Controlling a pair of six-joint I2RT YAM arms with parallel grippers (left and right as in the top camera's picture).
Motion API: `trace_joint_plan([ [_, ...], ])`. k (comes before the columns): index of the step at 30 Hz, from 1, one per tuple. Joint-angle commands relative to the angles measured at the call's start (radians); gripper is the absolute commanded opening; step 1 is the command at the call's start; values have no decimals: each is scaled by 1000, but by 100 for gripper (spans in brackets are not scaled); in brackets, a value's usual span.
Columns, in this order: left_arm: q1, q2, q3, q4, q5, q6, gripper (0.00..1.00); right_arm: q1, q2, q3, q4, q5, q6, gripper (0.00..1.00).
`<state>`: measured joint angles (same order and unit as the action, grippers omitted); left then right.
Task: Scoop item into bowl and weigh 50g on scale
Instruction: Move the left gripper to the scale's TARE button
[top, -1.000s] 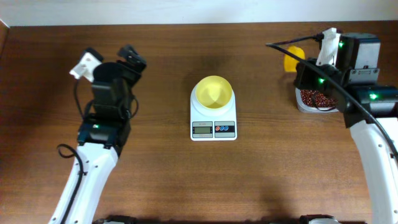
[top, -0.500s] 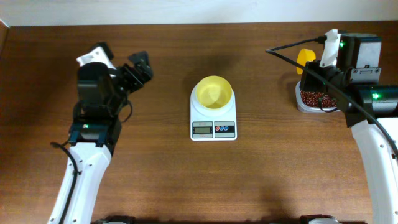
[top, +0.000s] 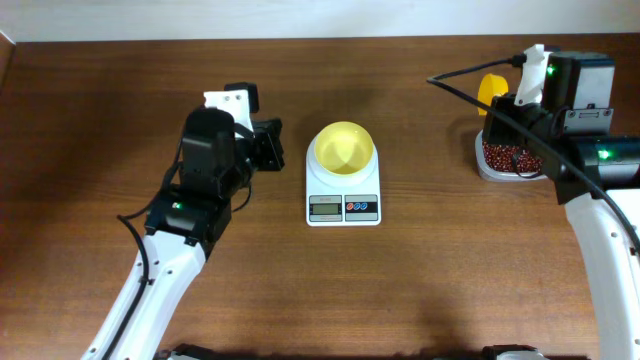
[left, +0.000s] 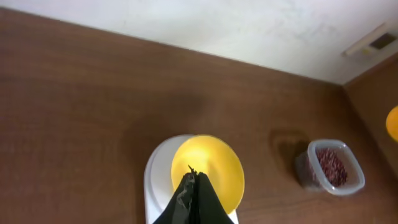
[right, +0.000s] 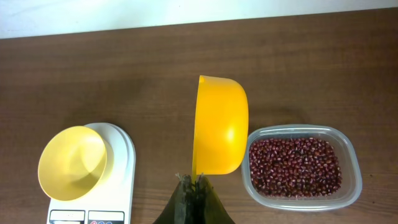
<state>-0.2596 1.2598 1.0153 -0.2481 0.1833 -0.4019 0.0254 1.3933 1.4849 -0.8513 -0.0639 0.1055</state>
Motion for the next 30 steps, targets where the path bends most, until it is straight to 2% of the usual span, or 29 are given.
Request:
trace_joint_plan([
  [1,-1,-8,5,-30,87,21,0,-6,-1,19,3,8,0,4],
  [3,-24,-6,5,-51,87,137,0,-6,-1,19,12,8,7,4],
  [7,-119,26,5,-67,82,285,0,-6,-1,19,33,3,7,4],
  [14,-275,174,6,-79,-32,345,0,-6,-1,19,46,-14,7,4],
  [21,-360,334,6,-79,-104,419,0,-6,0,19,56,-14,7,4],
  [30,-373,431,6,-67,-128,487,0,-6,3,19,55,-14,7,4],
])
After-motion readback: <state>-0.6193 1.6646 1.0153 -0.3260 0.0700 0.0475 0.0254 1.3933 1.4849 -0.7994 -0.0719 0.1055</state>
